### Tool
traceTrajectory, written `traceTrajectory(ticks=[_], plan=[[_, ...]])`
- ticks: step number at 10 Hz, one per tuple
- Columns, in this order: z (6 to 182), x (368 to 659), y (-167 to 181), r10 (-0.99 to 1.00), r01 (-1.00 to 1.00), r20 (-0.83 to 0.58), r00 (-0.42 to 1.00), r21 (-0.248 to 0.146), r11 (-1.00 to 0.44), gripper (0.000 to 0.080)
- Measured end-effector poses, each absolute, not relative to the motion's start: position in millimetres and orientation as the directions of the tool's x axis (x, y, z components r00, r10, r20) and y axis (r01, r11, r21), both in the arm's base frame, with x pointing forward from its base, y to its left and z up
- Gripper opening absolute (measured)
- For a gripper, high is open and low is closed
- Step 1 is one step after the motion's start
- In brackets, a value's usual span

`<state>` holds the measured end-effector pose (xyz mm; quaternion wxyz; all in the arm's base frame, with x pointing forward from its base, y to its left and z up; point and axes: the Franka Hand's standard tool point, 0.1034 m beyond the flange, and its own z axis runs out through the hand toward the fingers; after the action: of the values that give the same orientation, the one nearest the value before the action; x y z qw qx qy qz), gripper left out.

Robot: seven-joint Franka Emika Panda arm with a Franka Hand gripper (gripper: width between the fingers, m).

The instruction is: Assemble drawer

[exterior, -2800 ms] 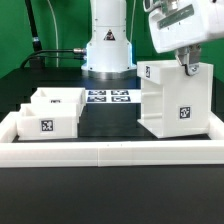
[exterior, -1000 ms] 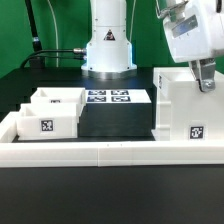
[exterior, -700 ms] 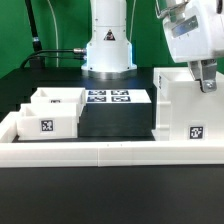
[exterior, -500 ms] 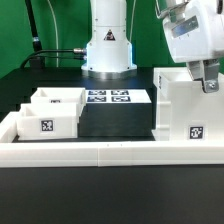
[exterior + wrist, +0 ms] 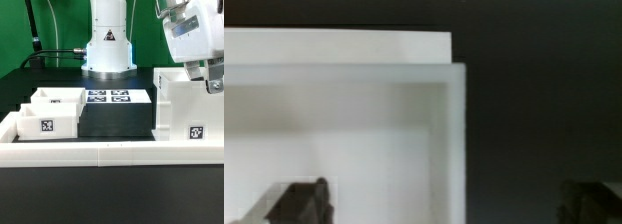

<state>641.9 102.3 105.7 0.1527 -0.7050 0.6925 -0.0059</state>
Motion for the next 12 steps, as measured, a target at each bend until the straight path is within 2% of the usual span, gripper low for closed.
traceTrajectory(ticks=[1, 2, 5, 7, 8, 9, 11, 12], plan=[[108.2, 641, 101, -0.977, -0.970, -0.190, 0.101, -0.237, -0.054, 0.0648], [119.1, 633, 98, -0.968, -0.957, -0.175, 0.178, -0.258, -0.129, 0.0649], [158.3, 617, 77, -0.947, -0.922, -0.149, 0.286, -0.312, -0.229, 0.0649], [154.1, 616, 79, -0.944, -0.920, -0.146, 0.296, -0.309, -0.241, 0.0649], [154.2, 616, 79, -0.929, -0.901, -0.126, 0.349, -0.316, -0.295, 0.0649], [152.8, 615, 77, -0.877, -0.846, -0.081, 0.474, -0.319, -0.427, 0.0649], [150.4, 609, 65, -0.673, -0.641, 0.034, 0.739, -0.273, -0.717, 0.0649], [151.1, 607, 56, -0.567, -0.532, 0.074, 0.821, -0.262, -0.805, 0.0649]])
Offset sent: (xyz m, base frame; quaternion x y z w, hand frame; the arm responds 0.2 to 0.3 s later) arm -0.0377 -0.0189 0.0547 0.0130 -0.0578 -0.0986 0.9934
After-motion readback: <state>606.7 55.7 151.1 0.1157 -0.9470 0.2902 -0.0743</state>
